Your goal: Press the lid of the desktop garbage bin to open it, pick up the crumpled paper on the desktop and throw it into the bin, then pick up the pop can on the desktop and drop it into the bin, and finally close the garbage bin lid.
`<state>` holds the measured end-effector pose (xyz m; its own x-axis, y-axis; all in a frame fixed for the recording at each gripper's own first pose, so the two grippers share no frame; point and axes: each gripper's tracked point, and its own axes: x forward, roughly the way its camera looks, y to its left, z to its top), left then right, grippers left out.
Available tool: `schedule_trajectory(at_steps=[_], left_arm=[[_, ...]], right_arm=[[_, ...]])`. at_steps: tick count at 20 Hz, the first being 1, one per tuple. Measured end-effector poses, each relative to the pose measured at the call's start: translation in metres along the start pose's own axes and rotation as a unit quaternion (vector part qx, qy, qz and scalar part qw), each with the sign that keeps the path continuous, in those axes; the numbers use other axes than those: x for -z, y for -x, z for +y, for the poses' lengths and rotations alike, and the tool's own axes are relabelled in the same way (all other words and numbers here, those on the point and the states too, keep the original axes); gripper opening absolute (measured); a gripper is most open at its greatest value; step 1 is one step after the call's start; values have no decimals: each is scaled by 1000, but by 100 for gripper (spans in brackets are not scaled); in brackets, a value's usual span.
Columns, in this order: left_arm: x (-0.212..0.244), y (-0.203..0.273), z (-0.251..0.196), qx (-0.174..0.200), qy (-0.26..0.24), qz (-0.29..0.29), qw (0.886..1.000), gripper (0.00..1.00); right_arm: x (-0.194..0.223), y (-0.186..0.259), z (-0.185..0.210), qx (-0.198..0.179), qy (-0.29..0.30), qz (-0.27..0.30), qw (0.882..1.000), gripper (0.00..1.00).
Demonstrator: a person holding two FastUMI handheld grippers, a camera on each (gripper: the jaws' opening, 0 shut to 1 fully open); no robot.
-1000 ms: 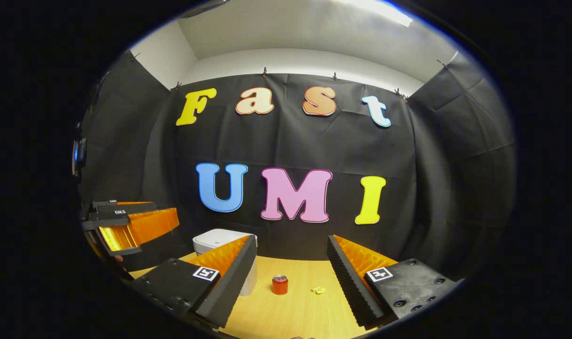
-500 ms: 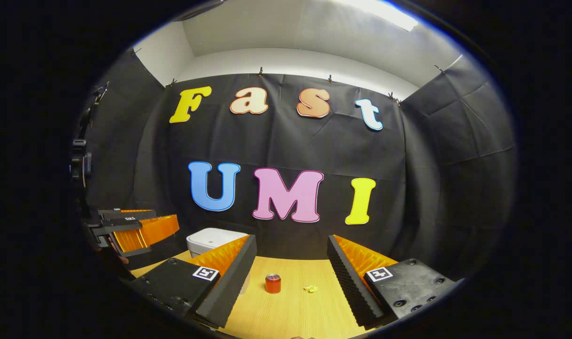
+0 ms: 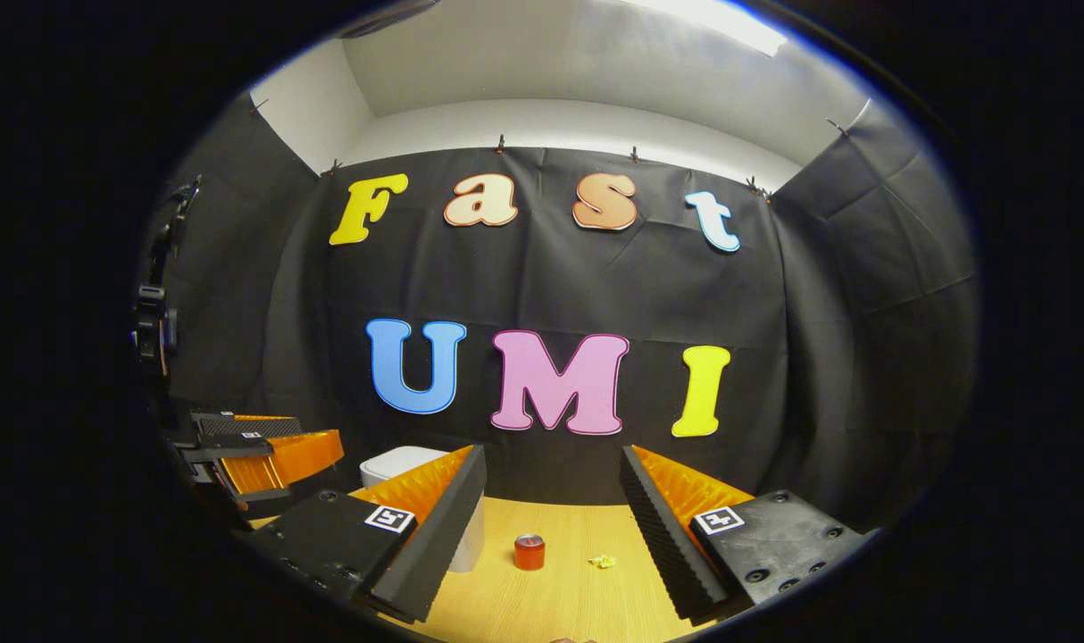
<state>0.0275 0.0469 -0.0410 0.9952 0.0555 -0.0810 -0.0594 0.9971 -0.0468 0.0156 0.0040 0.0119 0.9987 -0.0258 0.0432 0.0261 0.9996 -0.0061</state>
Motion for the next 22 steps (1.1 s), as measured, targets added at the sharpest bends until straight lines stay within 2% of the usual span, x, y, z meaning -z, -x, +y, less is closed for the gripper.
schedule_trajectory(at_steps=[6,11,14,18,19,20,21,22], left_arm=[[11,-21,11,-24,-2,13,1000,96],[18,-61,23,-33,5,19,999,96],[20,-97,44,-46,2,19,999,77],[38,-144,63,-52,-16,44,998,59],[41,-155,67,-57,-25,43,997,43],[45,-166,70,-62,-37,45,996,36],[52,-176,70,-62,-48,49,996,18],[59,-185,69,-62,-61,56,995,19]], right_arm=[[2,-8,-21,8,-4,-6,1000,97],[7,-12,-37,14,3,5,1000,97],[4,-16,-62,41,11,6,999,97],[15,-16,-81,51,21,15,998,97],[20,-15,-84,53,21,18,998,97],[23,-16,-89,56,23,19,998,97],[26,-18,-92,56,25,20,998,97],[32,-22,-93,53,25,23,998,97]])
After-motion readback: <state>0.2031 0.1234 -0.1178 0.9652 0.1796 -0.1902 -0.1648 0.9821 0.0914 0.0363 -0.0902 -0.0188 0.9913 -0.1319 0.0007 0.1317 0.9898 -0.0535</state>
